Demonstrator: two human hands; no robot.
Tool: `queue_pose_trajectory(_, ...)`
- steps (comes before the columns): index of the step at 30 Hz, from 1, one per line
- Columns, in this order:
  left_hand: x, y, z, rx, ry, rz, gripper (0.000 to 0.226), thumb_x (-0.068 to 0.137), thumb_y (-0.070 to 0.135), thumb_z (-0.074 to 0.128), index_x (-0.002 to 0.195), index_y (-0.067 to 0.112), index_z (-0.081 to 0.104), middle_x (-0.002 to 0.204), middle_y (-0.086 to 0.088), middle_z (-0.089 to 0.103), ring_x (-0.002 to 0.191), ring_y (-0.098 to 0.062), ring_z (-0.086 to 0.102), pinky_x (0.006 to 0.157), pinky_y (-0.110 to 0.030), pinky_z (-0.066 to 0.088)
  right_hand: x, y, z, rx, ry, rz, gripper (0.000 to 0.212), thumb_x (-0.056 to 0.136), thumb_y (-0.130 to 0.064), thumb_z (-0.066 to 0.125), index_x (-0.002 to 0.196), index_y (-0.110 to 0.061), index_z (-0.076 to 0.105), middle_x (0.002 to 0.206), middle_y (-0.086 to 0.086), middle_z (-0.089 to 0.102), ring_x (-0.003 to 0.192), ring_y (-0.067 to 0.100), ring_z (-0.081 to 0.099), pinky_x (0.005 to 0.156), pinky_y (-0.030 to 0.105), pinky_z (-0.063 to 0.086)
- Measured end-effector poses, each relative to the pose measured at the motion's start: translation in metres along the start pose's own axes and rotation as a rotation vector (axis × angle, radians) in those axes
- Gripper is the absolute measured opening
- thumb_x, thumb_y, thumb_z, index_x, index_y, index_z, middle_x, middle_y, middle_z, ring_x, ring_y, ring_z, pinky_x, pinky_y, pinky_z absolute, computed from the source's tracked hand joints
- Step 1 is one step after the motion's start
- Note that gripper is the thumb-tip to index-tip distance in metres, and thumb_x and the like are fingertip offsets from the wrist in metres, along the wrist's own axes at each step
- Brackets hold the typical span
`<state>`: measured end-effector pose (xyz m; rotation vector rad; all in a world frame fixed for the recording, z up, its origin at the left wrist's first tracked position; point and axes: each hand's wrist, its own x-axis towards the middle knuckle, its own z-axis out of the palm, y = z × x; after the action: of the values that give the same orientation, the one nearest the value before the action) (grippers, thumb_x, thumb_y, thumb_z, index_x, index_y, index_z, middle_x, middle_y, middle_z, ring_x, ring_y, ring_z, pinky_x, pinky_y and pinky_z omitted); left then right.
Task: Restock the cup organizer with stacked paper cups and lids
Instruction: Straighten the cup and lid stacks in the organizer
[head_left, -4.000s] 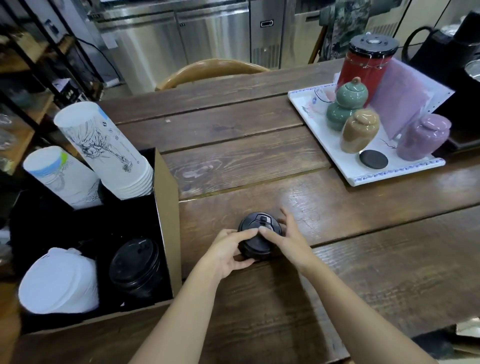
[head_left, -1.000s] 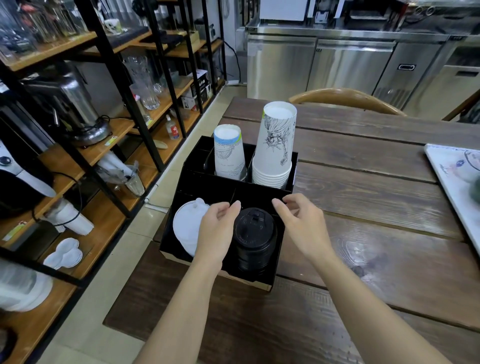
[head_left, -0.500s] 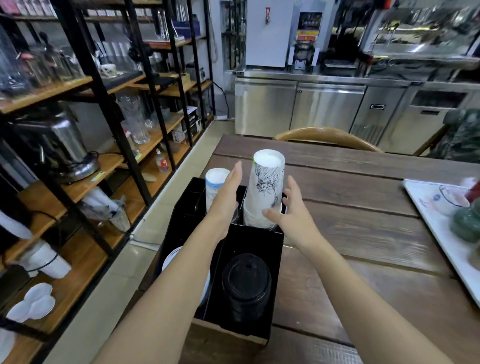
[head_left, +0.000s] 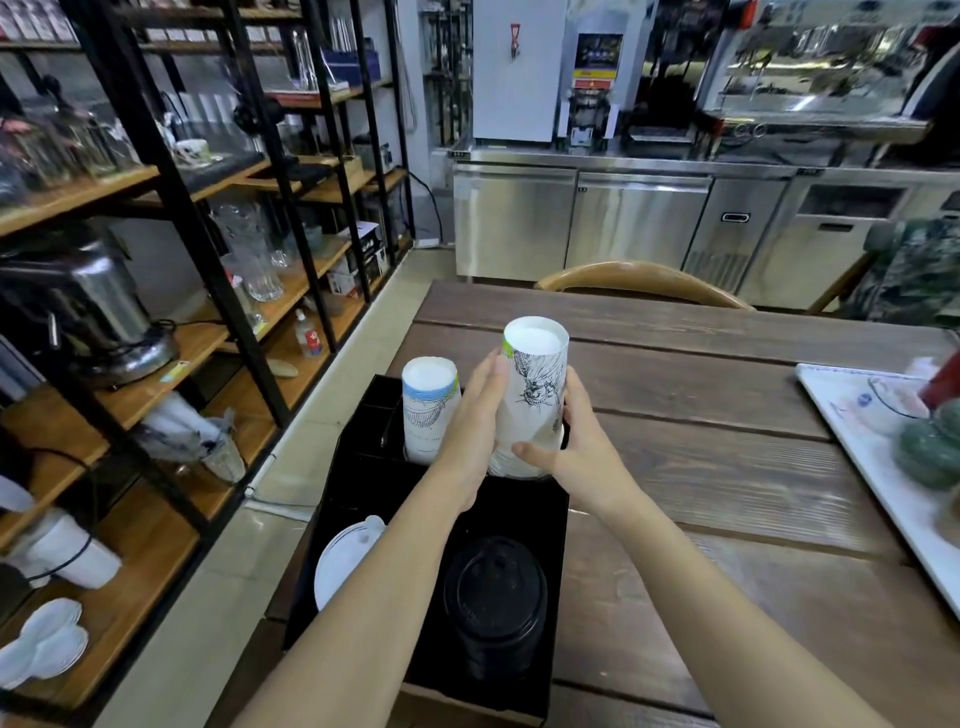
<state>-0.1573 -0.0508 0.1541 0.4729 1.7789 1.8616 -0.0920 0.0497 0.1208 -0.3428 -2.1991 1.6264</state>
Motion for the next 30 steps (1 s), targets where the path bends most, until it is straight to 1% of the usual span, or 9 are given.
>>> queue_pose_trajectory(2, -0.001, 0.001, -0.003, -0.011, 0.034, 0.03, 0.042, 0.097, 0.043, 0.034, 0.136, 0.03, 0.044, 0.126, 0.02, 0.049, 0.115, 0.003, 0.041, 0.107, -0.027, 0.033, -0.007, 0.0, 0.005, -0.175, 0.203, 0.021, 0.078, 0.075, -0.019, 0.071, 0.137, -0.039, 0.03, 0.142, -0.016, 0.04, 0.13, 0.008, 0.039, 0.109, 0.035, 0.033)
queue_pose_trajectory(5, 0.003, 0.002, -0.019, 0.019, 0.301, 0.162, 0.026, 0.097, 0.038, 0.04, 0.101, 0.021, 0.059, 0.09, 0.017, 0.054, 0.083, 0.003, 0.05, 0.077, -0.017, 0.039, -0.017, -0.001, 0.014, -0.3, 0.461, -0.235, 0.045, 0.084, -0.016, 0.057, 0.127, -0.009, 0.046, 0.118, -0.001, 0.051, 0.109, 0.011, 0.048, 0.098, 0.034, 0.04)
queue_pose_trajectory(9, 0.014, -0.002, -0.052, -0.095, 0.589, 0.189, 0.025, 0.096, 0.037, 0.042, 0.086, 0.019, 0.056, 0.084, 0.008, 0.053, 0.081, -0.005, 0.051, 0.073, -0.021, 0.04, -0.015, -0.005, 0.039, -0.355, 0.219, -0.366, 0.025, 0.084, -0.012, 0.047, 0.105, -0.005, 0.059, 0.096, 0.006, 0.062, 0.088, 0.01, 0.053, 0.082, 0.011, 0.041)
queue_pose_trajectory(13, 0.031, -0.008, -0.075, -0.04, 0.449, 0.022, 0.053, 0.097, 0.049, 0.032, 0.133, 0.014, 0.048, 0.134, 0.002, 0.051, 0.125, -0.014, 0.044, 0.095, -0.025, 0.033, -0.001, -0.015, 0.061, -0.157, -0.053, -0.014, 0.043, 0.088, -0.002, 0.05, 0.13, -0.01, 0.047, 0.118, -0.003, 0.054, 0.104, 0.009, 0.055, 0.091, 0.008, 0.036)
queue_pose_trajectory(15, 0.037, -0.008, -0.081, -0.016, 0.32, -0.047, 0.058, 0.098, 0.05, 0.026, 0.14, 0.013, 0.04, 0.136, 0.004, 0.047, 0.118, -0.008, 0.046, 0.089, -0.02, 0.034, 0.007, -0.013, 0.07, -0.046, -0.16, 0.098, 0.055, 0.086, 0.002, 0.049, 0.138, -0.015, 0.039, 0.123, -0.011, 0.051, 0.102, -0.005, 0.053, 0.1, 0.019, 0.038)
queue_pose_trajectory(20, 0.052, -0.01, -0.091, 0.013, 0.167, -0.117, 0.065, 0.094, 0.058, 0.02, 0.135, 0.015, 0.046, 0.138, 0.004, 0.052, 0.121, -0.004, 0.048, 0.092, -0.018, 0.031, 0.021, 0.0, 0.089, -0.021, -0.27, 0.248, 0.087, 0.072, -0.019, 0.061, 0.147, -0.028, 0.018, 0.138, -0.012, 0.046, 0.123, 0.005, 0.045, 0.109, 0.029, 0.034)
queue_pose_trajectory(22, 0.054, -0.011, -0.092, 0.012, 0.122, -0.145, 0.059, 0.095, 0.056, 0.019, 0.106, 0.017, 0.062, 0.094, 0.011, 0.075, 0.084, 0.005, 0.067, 0.069, -0.009, 0.047, 0.023, 0.002, 0.093, 0.001, -0.278, 0.28, 0.098, 0.064, -0.028, 0.063, 0.148, -0.03, 0.013, 0.145, -0.008, 0.044, 0.13, 0.011, 0.044, 0.113, 0.037, 0.033)
queue_pose_trajectory(24, 0.052, -0.013, -0.092, 0.014, 0.119, -0.148, 0.055, 0.097, 0.052, 0.019, 0.087, 0.021, 0.064, 0.061, 0.017, 0.072, 0.056, 0.009, 0.065, 0.048, -0.006, 0.047, 0.025, 0.002, 0.096, 0.038, -0.269, 0.309, 0.107, 0.06, -0.032, 0.066, 0.149, -0.028, 0.007, 0.151, -0.006, 0.036, 0.135, 0.012, 0.038, 0.115, 0.039, 0.03)
queue_pose_trajectory(30, 0.046, -0.018, -0.097, 0.163, 0.204, -0.104, 0.071, 0.086, 0.069, 0.03, 0.113, 0.012, 0.061, 0.113, -0.002, 0.064, 0.106, -0.014, 0.059, 0.086, -0.025, 0.043, 0.036, 0.004, 0.097, 0.05, -0.213, 0.3, 0.113, 0.058, -0.028, 0.075, 0.147, -0.026, 0.006, 0.152, -0.001, 0.027, 0.138, 0.016, 0.033, 0.115, 0.038, 0.03)
